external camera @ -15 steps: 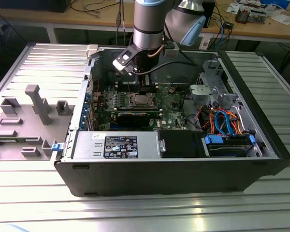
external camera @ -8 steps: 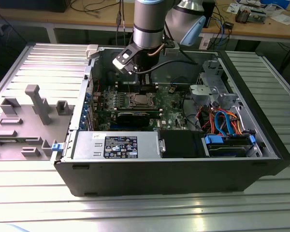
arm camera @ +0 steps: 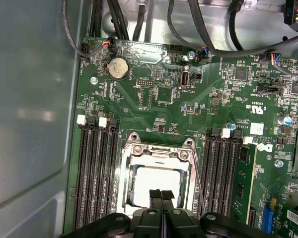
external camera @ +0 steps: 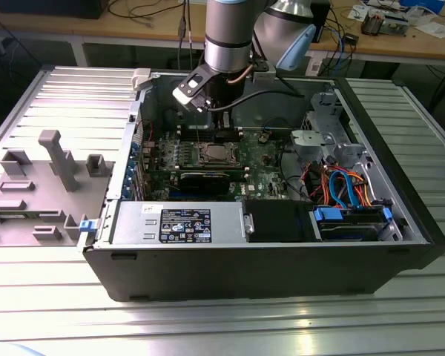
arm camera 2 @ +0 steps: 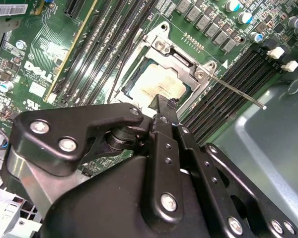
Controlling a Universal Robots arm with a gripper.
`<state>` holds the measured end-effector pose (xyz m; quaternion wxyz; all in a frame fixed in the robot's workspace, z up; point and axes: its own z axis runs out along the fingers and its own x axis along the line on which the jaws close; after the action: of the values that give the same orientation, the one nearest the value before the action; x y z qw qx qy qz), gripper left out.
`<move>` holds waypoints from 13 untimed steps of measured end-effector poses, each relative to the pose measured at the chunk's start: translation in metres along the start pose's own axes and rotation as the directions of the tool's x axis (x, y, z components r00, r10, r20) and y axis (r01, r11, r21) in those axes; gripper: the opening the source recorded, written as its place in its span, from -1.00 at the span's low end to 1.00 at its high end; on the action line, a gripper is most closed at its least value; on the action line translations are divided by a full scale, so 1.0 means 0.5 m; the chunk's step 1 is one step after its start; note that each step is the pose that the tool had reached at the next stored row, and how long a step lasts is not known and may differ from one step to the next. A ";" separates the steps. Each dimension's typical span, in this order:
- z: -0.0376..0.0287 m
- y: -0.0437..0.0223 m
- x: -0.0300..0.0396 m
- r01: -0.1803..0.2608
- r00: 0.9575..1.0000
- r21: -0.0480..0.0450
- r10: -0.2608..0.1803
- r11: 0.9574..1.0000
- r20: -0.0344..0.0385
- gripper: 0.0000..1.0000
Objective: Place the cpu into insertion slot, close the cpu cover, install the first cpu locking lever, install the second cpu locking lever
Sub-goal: 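Install the first cpu locking lever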
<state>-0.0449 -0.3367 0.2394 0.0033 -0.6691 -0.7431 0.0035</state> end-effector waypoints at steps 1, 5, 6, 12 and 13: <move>0.000 0.000 0.000 0.000 1.000 0.000 0.000 1.000 0.000 -0.79; -0.002 0.000 0.000 0.000 1.000 0.000 0.000 1.000 0.000 -0.79; -0.003 0.000 0.000 0.000 1.000 0.000 0.000 1.000 0.000 -0.79; -0.006 0.000 0.000 0.000 1.000 0.000 0.000 1.000 0.000 -0.79; -0.006 0.000 0.000 0.000 1.000 0.000 0.000 1.000 0.000 -0.79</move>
<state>-0.0449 -0.3367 0.2426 0.0034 -0.6691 -0.7431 0.0035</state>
